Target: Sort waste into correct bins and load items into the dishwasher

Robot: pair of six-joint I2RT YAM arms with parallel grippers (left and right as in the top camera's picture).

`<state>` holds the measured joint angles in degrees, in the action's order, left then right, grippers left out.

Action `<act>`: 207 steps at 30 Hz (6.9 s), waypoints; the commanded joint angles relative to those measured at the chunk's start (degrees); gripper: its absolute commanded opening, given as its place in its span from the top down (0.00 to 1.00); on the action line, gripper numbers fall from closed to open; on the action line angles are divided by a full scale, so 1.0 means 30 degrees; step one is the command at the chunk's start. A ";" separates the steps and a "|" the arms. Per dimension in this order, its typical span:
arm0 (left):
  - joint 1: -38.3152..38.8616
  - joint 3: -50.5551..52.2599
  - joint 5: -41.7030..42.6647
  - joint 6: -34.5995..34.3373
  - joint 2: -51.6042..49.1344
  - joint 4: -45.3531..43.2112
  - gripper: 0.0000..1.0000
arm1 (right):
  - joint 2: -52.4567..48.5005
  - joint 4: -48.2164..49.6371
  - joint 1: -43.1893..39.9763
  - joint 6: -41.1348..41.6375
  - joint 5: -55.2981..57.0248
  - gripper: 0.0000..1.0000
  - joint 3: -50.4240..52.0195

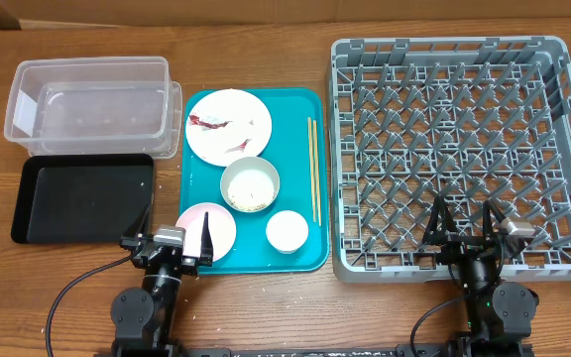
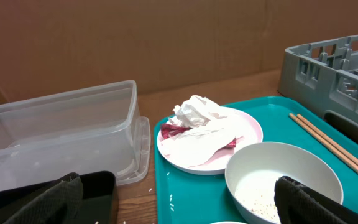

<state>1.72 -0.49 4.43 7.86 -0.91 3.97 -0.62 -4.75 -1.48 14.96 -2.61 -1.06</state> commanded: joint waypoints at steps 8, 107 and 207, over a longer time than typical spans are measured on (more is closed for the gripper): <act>-0.0189 0.0073 -0.0066 -0.0117 0.0197 0.0044 0.00 | 0.0153 0.0066 -0.0051 0.0000 -0.0022 0.00 0.0204; 0.1953 -3.7456 0.5523 0.0546 -3.4374 2.1150 0.00 | -2.2207 -1.3988 -0.0051 -0.1005 -0.4685 0.00 -2.2622; 0.0612 -4.3816 0.4816 -0.2339 -3.7587 3.0949 0.27 | -2.2768 -1.5446 -0.0051 -0.1005 -0.5588 0.00 -2.2549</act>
<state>-0.36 -141.75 17.08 -1.89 -116.27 96.66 -69.28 -51.51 -1.48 11.94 -19.27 -67.51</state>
